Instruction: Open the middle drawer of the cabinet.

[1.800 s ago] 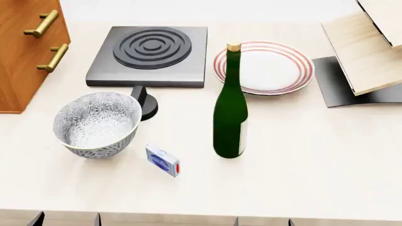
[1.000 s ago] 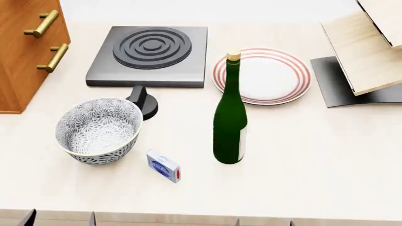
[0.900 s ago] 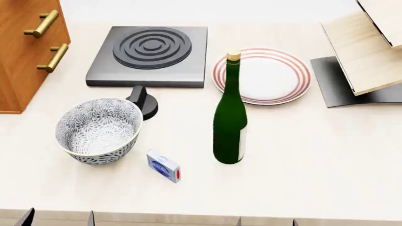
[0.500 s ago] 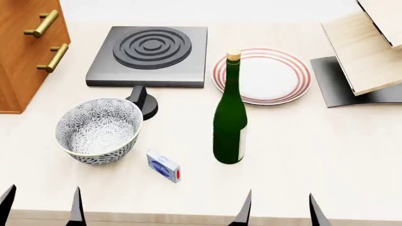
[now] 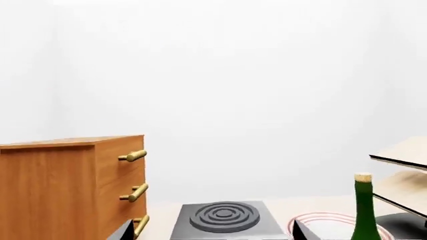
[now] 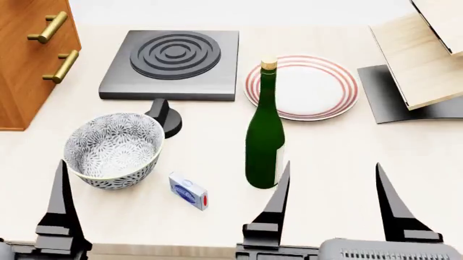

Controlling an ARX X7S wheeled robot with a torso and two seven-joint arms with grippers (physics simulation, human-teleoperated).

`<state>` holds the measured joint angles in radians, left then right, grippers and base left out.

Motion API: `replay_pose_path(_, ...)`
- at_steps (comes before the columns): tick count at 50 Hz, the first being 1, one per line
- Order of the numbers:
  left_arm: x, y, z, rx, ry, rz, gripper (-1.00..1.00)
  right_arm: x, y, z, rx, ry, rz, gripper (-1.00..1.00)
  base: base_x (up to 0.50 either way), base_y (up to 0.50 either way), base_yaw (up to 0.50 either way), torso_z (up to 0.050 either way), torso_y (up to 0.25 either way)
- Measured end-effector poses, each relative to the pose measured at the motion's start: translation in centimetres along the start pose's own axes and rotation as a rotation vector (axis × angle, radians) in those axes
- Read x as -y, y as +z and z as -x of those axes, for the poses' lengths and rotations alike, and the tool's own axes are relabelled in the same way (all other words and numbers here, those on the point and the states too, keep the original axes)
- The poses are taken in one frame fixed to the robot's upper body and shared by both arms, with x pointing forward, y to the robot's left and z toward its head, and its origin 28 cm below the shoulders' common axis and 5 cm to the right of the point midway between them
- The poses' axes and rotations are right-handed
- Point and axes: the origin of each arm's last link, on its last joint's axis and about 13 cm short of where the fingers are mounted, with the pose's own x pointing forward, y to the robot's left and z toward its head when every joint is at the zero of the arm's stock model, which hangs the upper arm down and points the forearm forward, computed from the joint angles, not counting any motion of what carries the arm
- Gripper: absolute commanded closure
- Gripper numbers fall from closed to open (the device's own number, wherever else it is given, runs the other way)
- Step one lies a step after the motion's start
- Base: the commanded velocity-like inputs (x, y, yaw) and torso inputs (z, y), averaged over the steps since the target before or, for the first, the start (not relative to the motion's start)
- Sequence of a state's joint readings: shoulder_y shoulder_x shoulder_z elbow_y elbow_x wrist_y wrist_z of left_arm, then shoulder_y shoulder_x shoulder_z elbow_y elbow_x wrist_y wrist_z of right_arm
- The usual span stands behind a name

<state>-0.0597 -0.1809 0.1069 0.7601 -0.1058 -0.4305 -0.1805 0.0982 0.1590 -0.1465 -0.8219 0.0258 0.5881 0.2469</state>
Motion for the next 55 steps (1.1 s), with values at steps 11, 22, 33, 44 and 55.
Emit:
replay_pose_path(11, 0.0, 3.3, 0.1, 0.1, -0.017, -0.003, -1.0, -0.2, 2.9, 0.3, 0.113, 0.0, 0.012, -1.0, 0.0, 0.0, 0.0, 0.0, 0.0)
replay_pose_path(22, 0.5, 6.1, 0.3, 0.249, -0.061, -0.004, -1.0, -0.3, 4.2, 0.8, 0.208, -0.005, 0.019, -1.0, 0.0, 0.0, 0.0, 0.0, 0.0)
replay_pose_path(33, 0.6, 7.8, 1.1, 0.31, -0.099, 0.011, -1.0, -0.5, 4.7, 1.3, 0.259, 0.003, 0.024, -1.0, 0.0, 0.0, 0.0, 0.0, 0.0)
replay_pose_path(44, 0.2, 8.7, 1.8, 0.31, -0.09, 0.012, -1.0, -0.8, 4.9, 1.6, 0.295, 0.011, 0.028, -1.0, 0.0, 0.0, 0.0, 0.0, 0.0)
replay_pose_path(55, -0.2, 9.0, 2.2, 0.298, -0.06, 0.005, -1.0, -0.8, 5.0, 1.9, 0.322, 0.009, 0.029, -1.0, 0.04, 0.0, 0.0, 0.0, 0.0)
